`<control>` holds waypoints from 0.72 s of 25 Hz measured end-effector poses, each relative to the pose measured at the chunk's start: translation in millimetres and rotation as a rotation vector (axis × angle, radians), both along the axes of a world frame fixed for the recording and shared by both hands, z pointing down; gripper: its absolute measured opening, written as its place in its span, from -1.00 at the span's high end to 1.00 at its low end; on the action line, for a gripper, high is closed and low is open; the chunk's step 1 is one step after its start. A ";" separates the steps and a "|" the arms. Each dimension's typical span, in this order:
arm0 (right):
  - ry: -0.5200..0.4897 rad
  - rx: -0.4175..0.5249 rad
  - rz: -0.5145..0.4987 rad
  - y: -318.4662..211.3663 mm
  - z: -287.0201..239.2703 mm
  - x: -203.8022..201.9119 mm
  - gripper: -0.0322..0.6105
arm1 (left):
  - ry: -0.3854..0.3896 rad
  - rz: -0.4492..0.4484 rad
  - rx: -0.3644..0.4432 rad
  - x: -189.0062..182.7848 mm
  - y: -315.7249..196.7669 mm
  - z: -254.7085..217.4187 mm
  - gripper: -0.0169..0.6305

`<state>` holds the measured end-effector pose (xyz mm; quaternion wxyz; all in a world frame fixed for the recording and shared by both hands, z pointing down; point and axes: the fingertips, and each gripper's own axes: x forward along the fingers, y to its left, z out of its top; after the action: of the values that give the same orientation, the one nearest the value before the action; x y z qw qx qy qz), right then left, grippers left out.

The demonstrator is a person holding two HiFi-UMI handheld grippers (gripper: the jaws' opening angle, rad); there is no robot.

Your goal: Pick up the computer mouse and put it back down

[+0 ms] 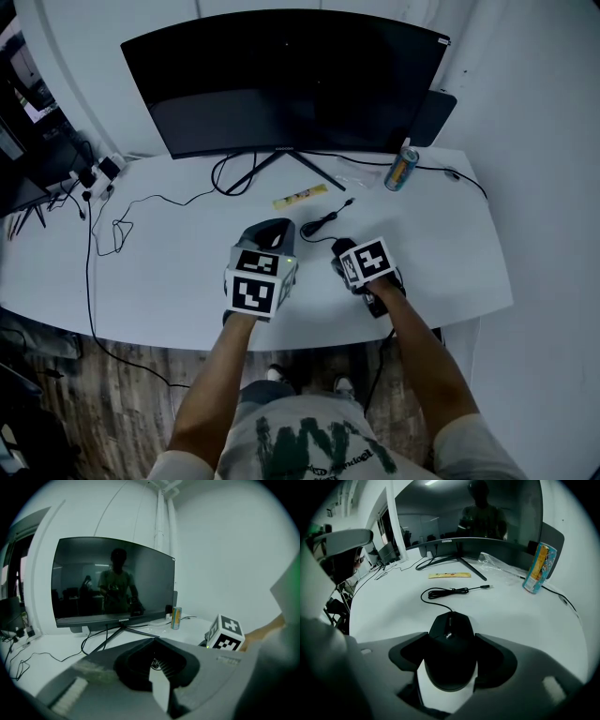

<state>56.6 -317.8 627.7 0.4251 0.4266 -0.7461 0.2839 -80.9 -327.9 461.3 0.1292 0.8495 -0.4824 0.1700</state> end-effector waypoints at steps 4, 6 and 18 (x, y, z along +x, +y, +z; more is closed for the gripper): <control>0.001 -0.004 0.009 -0.3 0.6 0.4 -0.06 | 0.001 -0.008 0.006 -2.0 -0.7 -3.2 0.93; -0.014 -0.007 0.026 0.6 0.2 0.3 -0.06 | 0.000 -0.013 0.009 -3.1 -0.3 -5.4 0.93; -0.140 0.090 0.087 -0.2 -40.1 9.9 -0.06 | -0.007 -0.040 0.021 2.2 12.3 -20.6 0.93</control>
<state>66.5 -318.0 587.6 0.3396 0.4564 -0.7667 0.2975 -78.8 -315.6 440.7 0.1219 0.8404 -0.5016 0.1651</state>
